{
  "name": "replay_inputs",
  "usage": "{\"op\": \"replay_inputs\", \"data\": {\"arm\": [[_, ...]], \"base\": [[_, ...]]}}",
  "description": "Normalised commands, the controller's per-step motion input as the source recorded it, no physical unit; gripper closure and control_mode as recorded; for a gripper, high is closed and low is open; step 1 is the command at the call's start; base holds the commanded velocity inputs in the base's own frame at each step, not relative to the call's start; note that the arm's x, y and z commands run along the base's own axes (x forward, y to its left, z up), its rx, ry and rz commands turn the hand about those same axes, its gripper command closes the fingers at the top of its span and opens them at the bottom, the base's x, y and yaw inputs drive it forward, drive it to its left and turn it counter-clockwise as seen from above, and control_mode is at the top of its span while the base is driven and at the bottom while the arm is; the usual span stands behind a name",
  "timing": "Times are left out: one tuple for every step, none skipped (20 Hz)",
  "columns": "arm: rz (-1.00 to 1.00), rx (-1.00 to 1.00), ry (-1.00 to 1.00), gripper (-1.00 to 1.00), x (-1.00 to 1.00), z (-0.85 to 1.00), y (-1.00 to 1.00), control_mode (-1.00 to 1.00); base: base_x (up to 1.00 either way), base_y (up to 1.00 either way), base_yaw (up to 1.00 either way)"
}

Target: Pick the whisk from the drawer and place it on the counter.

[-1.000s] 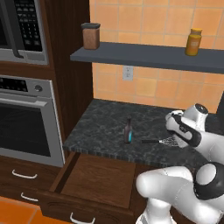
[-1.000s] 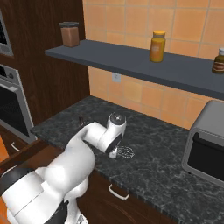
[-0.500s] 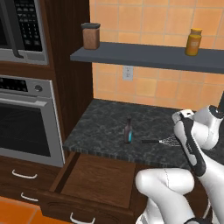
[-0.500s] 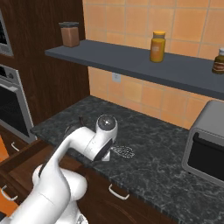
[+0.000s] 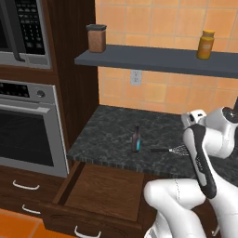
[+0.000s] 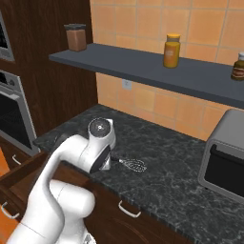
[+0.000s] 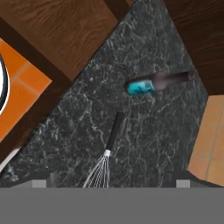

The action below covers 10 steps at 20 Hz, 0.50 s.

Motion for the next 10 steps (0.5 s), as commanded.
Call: {"op": "replay_inputs", "data": {"arm": [[0.00, -0.02, 0.00, -1.00, 0.00, 0.21, 0.26, -1.00], [0.00, -0.02, 0.00, -1.00, 0.00, 0.17, 0.29, -1.00], [0.00, -0.03, 0.00, -1.00, -0.04, 0.16, 0.34, -1.00], [0.00, -0.03, 0.00, -1.00, -0.03, 0.16, 0.36, -1.00], [0.00, -0.03, 0.00, -1.00, -0.02, 0.19, 0.39, -1.00], [0.00, -0.04, 0.00, -1.00, -0.04, 0.23, 0.39, -1.00], [0.00, -0.05, 0.00, -1.00, -0.08, 0.29, 0.36, -1.00], [0.00, -0.05, -0.01, -1.00, -0.11, 0.33, 0.33, -1.00], [0.00, -0.05, -0.04, -1.00, -0.14, 0.34, 0.30, -1.00], [0.00, -0.04, -0.05, -1.00, -0.18, 0.35, 0.28, -1.00]], "base": [[0.00, 0.00, 0.00], [0.00, 0.00, 0.00], [0.00, 0.00, 0.00], [0.00, 0.00, 0.00], [0.00, 0.00, 0.00], [0.00, 0.00, 0.00], [0.00, 0.00, 0.00], [0.00, 0.00, 0.00], [0.00, 0.00, 0.00], [0.00, 0.00, 0.00]]}}
